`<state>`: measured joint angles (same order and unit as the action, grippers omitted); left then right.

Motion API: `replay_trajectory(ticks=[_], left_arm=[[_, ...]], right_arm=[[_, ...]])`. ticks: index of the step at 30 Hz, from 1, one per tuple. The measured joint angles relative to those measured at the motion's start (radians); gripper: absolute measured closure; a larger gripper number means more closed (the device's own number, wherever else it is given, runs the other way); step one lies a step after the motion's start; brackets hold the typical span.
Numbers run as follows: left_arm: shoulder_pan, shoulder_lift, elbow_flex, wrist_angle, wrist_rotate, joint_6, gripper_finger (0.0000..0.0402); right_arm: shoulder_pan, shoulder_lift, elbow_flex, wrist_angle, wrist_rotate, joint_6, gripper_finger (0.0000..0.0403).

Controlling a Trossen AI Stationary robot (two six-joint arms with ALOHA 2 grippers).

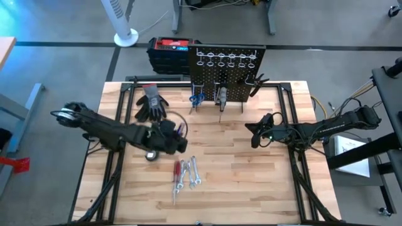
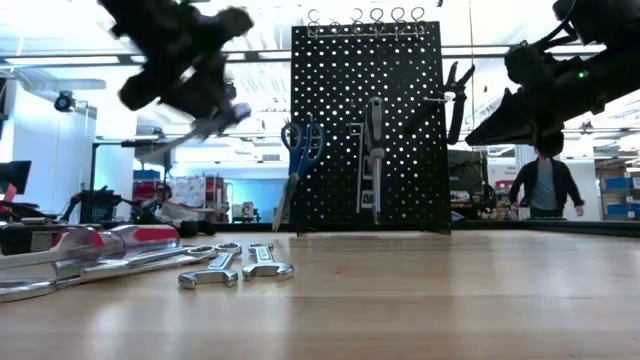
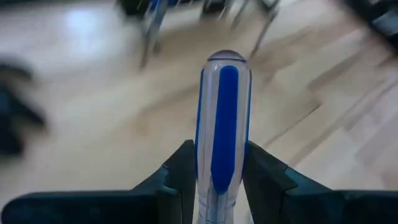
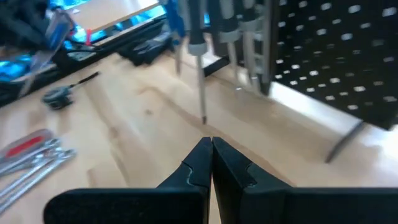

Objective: Hang tools onto peg board
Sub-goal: Hang the blue screwdriver on the pegboard

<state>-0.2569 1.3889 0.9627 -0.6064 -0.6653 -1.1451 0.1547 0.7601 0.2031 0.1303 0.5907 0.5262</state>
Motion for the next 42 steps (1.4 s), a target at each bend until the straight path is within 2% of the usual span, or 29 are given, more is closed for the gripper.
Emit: replay_trajectory(ticks=[6, 10, 13, 19, 27, 34, 42], left_arm=[[0.129, -0.102, 0.000, 0.309, 0.023, 0.443, 0.0312], [0.234, -0.138, 0.001, 0.548, 0.183, 0.718, 0.0312], [0.323, -0.168, 0.031, 0.630, 0.328, 0.831, 0.0312], [0.483, -0.178, 0.176, 0.565, 0.489, 0.967, 0.0312], [0.618, -0.123, 0.472, 0.475, 0.678, 1.065, 0.0312], [0.673, -0.029, 0.687, 0.489, 0.695, 1.118, 0.0312], [0.772, 0.143, 0.916, 0.480, 0.816, 1.080, 0.0312]], right_arm=[[0.004, 0.002, 0.000, 0.100, -0.092, 0.004, 0.0400], [0.012, 0.002, 0.000, 0.131, -0.128, 0.043, 0.0400], [0.025, 0.005, 0.000, 0.130, -0.129, 0.079, 0.0401], [0.048, 0.036, 0.001, 0.128, -0.127, 0.151, 0.0401], [0.049, 0.113, 0.001, 0.149, -0.118, 0.227, 0.0401], [0.048, 0.156, 0.001, 0.151, -0.101, 0.262, 0.0401], [0.048, 0.159, 0.001, 0.151, -0.101, 0.280, 0.0401]])
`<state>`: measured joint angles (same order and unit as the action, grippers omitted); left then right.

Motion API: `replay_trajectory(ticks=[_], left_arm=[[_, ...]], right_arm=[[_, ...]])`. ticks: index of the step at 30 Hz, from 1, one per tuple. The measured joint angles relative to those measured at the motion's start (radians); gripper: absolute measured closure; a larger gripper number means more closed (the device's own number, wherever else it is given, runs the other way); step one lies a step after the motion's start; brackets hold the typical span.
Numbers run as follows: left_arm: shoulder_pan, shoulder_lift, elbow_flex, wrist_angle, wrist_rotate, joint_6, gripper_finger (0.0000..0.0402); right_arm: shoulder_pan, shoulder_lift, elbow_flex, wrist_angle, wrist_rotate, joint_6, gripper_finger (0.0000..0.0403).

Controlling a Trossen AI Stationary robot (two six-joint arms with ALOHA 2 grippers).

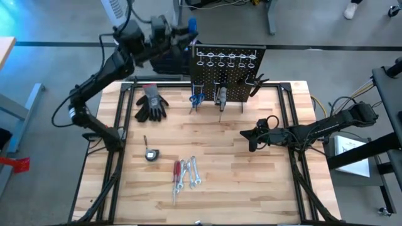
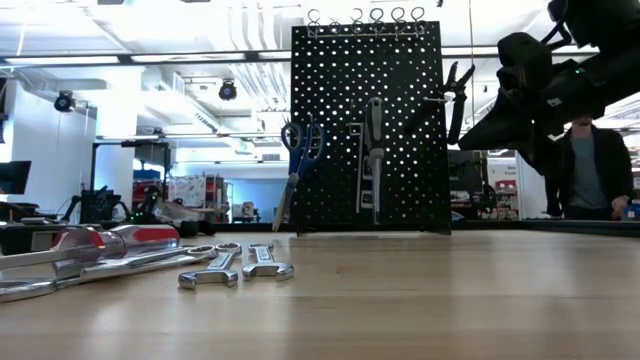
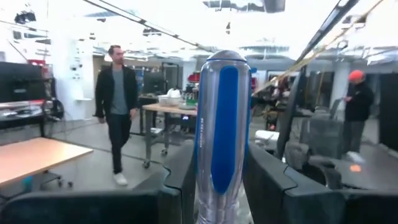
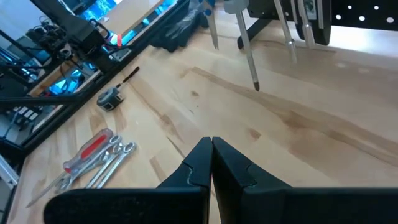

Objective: Hang tools onto peg board
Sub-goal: Hang the blue screwdriver on the pegboard

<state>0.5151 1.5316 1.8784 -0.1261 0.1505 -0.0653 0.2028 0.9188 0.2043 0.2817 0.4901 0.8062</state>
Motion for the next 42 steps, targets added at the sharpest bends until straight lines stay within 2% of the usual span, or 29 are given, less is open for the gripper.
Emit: replay_trajectory(ticks=[8, 12, 14, 18, 24, 35, 42], left_arm=[[0.116, 0.198, 0.306, -0.080, 0.127, -0.109, 0.0312], [0.147, 0.288, 0.438, -0.215, 0.126, -0.151, 0.0312], [0.153, 0.319, 0.478, -0.287, 0.090, -0.198, 0.0312], [0.155, 0.320, 0.437, -0.293, 0.044, -0.230, 0.0312], [0.150, 0.285, 0.387, -0.277, 0.043, -0.233, 0.0312], [0.109, 0.259, 0.371, -0.278, 0.041, -0.236, 0.0312], [0.107, 0.245, 0.284, -0.246, 0.032, -0.260, 0.0312]], right_arm=[[0.002, 0.000, 0.000, 0.001, 0.000, 0.007, 0.0401], [0.002, 0.000, 0.000, 0.001, 0.000, 0.007, 0.0401], [0.002, 0.000, 0.000, 0.001, 0.000, 0.007, 0.0401], [0.002, 0.000, 0.000, 0.001, 0.000, 0.007, 0.0401], [0.002, 0.000, 0.000, 0.000, 0.000, 0.007, 0.0401], [0.002, 0.000, 0.000, 0.001, 0.000, 0.007, 0.0401], [0.002, 0.000, 0.000, 0.000, 0.000, 0.019, 0.0401]])
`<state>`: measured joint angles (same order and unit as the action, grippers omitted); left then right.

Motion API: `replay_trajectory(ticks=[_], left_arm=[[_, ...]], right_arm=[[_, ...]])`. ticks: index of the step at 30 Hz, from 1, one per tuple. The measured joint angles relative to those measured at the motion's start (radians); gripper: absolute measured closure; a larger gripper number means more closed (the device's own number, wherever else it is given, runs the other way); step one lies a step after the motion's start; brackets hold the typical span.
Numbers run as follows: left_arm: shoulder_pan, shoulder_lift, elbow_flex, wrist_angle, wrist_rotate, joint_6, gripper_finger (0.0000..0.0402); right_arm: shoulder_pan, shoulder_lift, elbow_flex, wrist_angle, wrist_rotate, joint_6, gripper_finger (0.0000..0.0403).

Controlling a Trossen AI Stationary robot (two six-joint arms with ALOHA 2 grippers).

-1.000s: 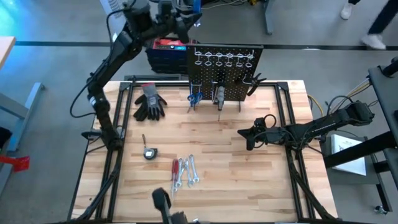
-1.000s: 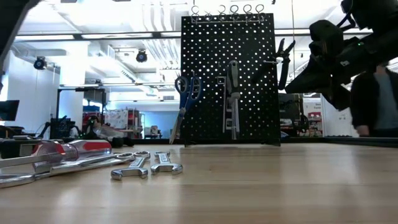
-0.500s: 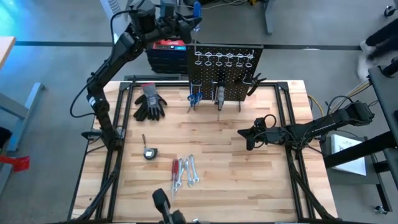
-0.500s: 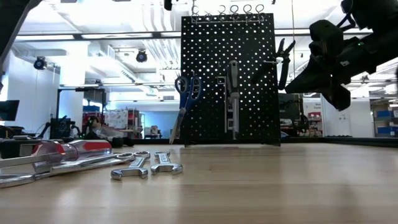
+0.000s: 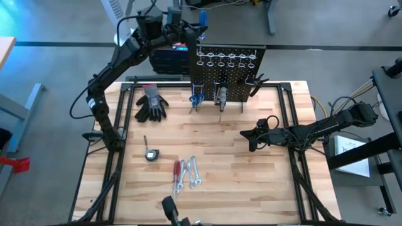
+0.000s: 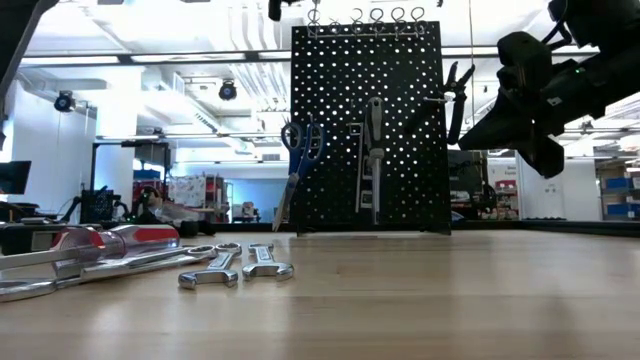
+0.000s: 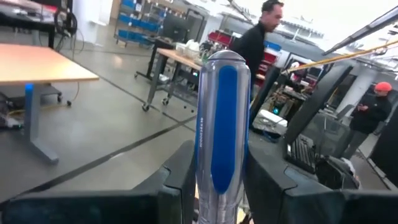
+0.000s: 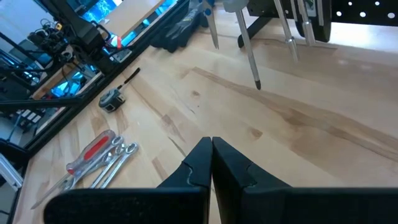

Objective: Hang tools onto peg board
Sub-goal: Hang the blue screwdriver on the pegboard

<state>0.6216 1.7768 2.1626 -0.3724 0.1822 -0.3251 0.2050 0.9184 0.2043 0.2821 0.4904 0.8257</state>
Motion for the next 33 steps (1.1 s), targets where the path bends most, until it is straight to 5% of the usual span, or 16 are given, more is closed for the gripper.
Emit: replay_trajectory(ticks=[17, 33], left_arm=[[-0.029, -0.250, -0.519, 0.368, -0.035, -0.099, 0.0312], [-0.079, -0.253, -0.564, 0.362, -0.038, -0.092, 0.0312]], right_arm=[[0.000, 0.000, 0.000, 0.000, 0.000, 0.004, 0.0401], [0.000, 0.000, 0.000, 0.029, 0.001, 0.032, 0.0401]])
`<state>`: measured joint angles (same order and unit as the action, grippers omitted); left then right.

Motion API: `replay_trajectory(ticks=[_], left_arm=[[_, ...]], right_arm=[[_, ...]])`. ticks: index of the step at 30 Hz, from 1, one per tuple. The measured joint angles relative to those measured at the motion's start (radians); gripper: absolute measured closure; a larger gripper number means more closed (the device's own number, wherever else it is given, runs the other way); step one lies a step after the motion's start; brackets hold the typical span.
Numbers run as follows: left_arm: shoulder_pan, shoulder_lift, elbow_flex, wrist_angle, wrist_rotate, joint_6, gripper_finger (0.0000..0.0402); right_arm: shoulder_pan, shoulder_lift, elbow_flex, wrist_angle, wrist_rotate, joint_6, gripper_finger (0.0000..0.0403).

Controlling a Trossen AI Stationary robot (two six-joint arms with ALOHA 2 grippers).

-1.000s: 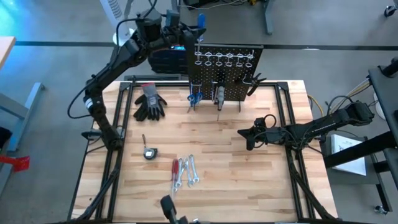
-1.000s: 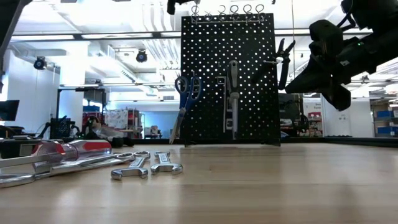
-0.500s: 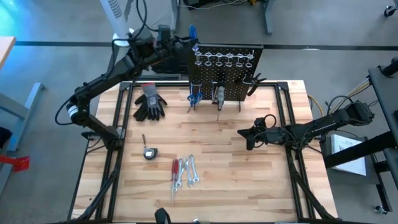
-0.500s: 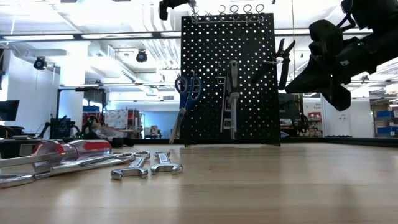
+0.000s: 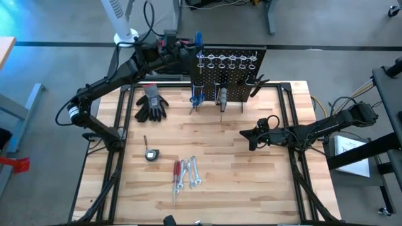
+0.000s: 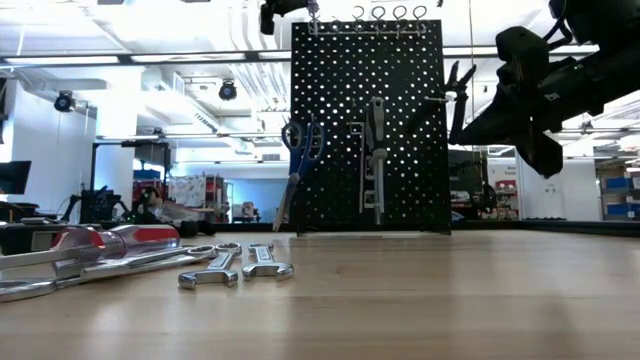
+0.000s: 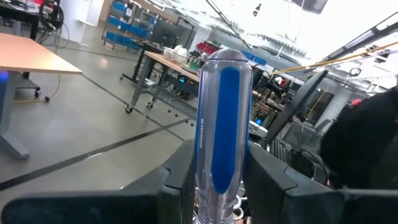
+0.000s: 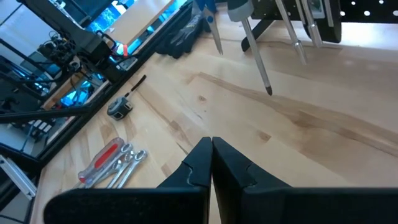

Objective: Hang tools onto peg board
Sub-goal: Hang the blue screwdriver on the pegboard

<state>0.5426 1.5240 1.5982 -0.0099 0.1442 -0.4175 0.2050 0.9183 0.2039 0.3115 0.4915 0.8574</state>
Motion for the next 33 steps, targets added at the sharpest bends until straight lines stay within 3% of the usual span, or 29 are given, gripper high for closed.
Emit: replay_trajectory(ticks=[6, 12, 16, 27, 33], left_arm=[[-0.004, 0.000, 0.014, -0.019, 0.003, 0.015, 0.0307], [-0.005, 0.002, 0.088, -0.138, 0.008, 0.087, 0.0229], [-0.005, 0.002, 0.150, -0.225, 0.008, 0.128, 0.0205], [-0.008, -0.008, 0.376, -0.578, -0.044, 0.263, 0.0197], [-0.058, -0.065, 0.353, -0.695, -0.134, 0.312, 0.0196]], right_arm=[[0.000, 0.000, 0.000, 0.000, 0.000, -0.001, 0.0401], [0.000, 0.000, 0.001, 0.006, 0.000, -0.001, 0.0401], [0.000, 0.000, 0.002, 0.015, 0.004, -0.001, 0.0401], [0.000, -0.001, 0.003, 0.033, 0.006, 0.006, 0.0400], [0.000, -0.001, 0.003, 0.038, 0.008, -0.003, 0.0400]])
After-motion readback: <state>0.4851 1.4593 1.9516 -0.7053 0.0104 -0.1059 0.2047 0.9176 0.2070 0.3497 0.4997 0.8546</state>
